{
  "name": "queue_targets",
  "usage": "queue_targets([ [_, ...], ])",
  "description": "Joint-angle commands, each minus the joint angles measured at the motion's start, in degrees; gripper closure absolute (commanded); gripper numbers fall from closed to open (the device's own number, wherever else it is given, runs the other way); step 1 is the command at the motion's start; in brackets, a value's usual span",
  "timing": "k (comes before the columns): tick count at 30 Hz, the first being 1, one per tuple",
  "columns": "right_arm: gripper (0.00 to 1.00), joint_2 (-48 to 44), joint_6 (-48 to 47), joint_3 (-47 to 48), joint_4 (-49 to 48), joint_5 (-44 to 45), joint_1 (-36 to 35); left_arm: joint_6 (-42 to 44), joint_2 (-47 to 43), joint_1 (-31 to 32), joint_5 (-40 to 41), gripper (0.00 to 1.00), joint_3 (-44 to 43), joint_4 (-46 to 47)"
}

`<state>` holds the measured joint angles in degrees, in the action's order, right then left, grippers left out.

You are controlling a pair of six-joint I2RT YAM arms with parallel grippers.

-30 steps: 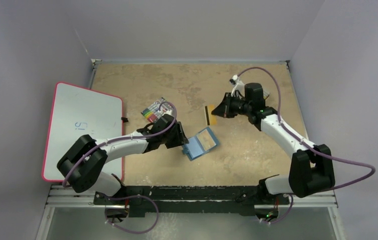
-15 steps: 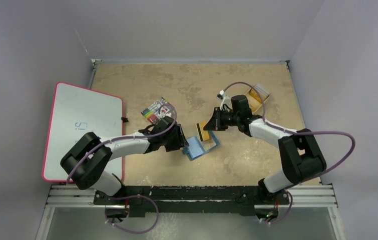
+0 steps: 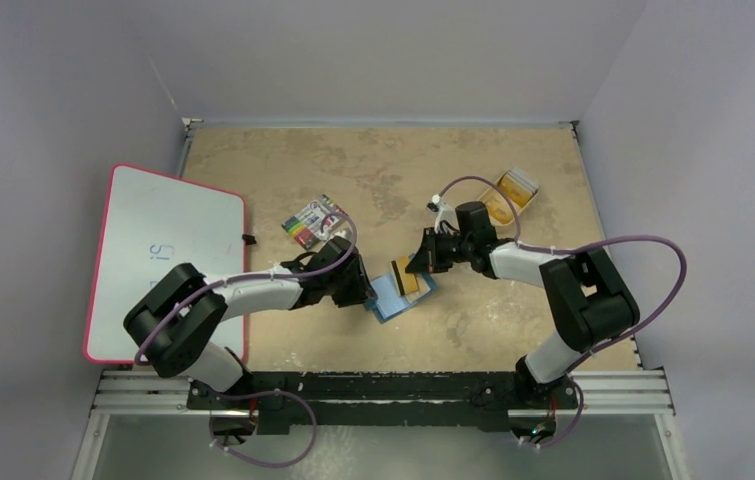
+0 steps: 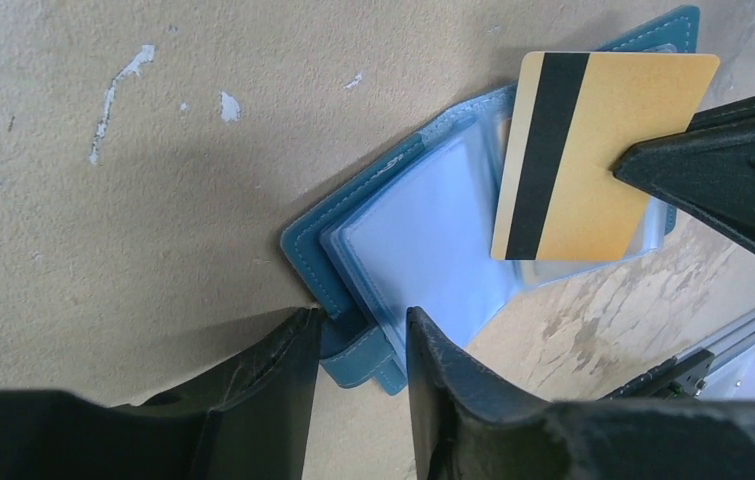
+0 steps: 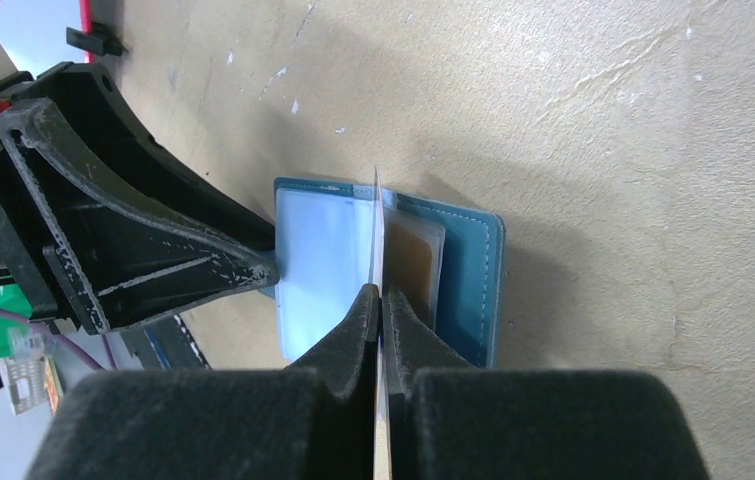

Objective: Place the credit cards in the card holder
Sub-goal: Insert the credit card into the card holder.

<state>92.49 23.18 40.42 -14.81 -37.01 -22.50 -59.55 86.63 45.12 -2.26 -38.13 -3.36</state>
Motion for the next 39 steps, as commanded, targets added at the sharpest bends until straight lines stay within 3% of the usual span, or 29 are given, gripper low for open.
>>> queue_targets([
  [1,1.00,-0.31,-3.23,-0.79,-2.28,0.01,-0.26,-0.56,-0.58,0.32,1.39,0.66,0.60,-2.84],
  [3,1.00,-0.56,-3.06,-1.15,-2.66,0.28,-0.26,-0.42,0.19,0.31,1.44,0.69,0.60,-2.81],
  [12,1.00,-2.88,-1.82,-0.39,-1.38,1.42,-0.20,1.63,1.13,0.31,4.08,0.99,-0.73,-4.49],
  [39,1.00,-3.42,2.68,-8.25,-8.93,-1.19,-0.29,1.77,4.39,0.23,7.56,1.00,-2.59,-5.41],
])
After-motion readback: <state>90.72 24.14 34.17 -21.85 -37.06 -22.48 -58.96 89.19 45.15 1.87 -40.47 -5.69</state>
